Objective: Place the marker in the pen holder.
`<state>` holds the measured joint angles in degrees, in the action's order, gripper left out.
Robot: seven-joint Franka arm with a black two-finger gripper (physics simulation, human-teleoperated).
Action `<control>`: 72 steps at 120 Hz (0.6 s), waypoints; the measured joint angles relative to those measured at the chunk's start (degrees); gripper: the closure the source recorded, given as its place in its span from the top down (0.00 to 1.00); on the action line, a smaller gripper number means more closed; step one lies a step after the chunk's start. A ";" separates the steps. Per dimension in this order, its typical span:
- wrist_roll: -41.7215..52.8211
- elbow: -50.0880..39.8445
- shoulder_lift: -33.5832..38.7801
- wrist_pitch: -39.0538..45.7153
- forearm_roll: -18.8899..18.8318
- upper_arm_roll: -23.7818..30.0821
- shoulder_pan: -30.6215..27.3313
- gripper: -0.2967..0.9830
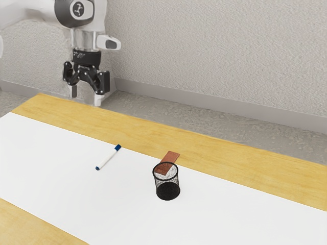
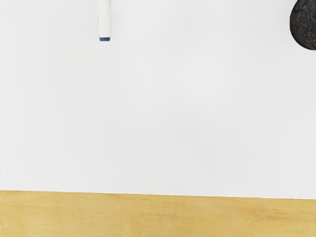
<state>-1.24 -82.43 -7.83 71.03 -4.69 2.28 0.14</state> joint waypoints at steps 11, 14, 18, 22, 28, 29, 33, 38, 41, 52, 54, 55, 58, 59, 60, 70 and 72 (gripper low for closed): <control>-1.17 0.33 0.49 5.69 -0.15 -0.10 0.00 0.77; -1.46 0.34 0.73 6.86 -0.20 -0.12 0.02 0.77; -1.84 0.23 0.93 8.22 -0.25 -0.14 0.02 0.77; -2.19 -0.01 1.05 9.48 -0.27 -0.15 0.02 0.77; -2.69 -2.15 1.15 11.91 -0.28 -0.43 0.19 0.77; -2.78 -2.79 1.18 12.44 -0.28 -0.52 0.22 0.77; -3.09 -5.64 1.27 14.66 -0.31 -0.88 0.28 0.77; -3.42 -9.62 1.61 17.48 -0.16 -1.43 0.22 0.77; -3.61 -11.92 1.93 18.94 0.26 -1.69 0.11 0.77; -4.23 -18.65 2.16 24.57 1.36 -2.92 0.03 0.77; -4.33 -19.75 2.09 25.88 1.47 -3.14 0.02 0.77; -4.38 -20.27 2.05 26.52 1.49 -3.25 0.01 0.77; -4.52 -21.60 1.96 28.34 1.55 -3.54 -0.01 0.77; -4.57 -22.00 1.93 28.91 1.56 -3.71 0.05 0.77; -4.62 -22.34 1.91 29.46 1.58 -3.86 0.08 0.77; -4.49 -26.16 1.11 35.02 1.44 -5.42 -0.01 0.77; -4.27 -26.74 0.79 36.27 1.18 -5.55 -0.13 0.77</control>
<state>-5.51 -109.17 -7.04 107.30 -3.52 -3.27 0.02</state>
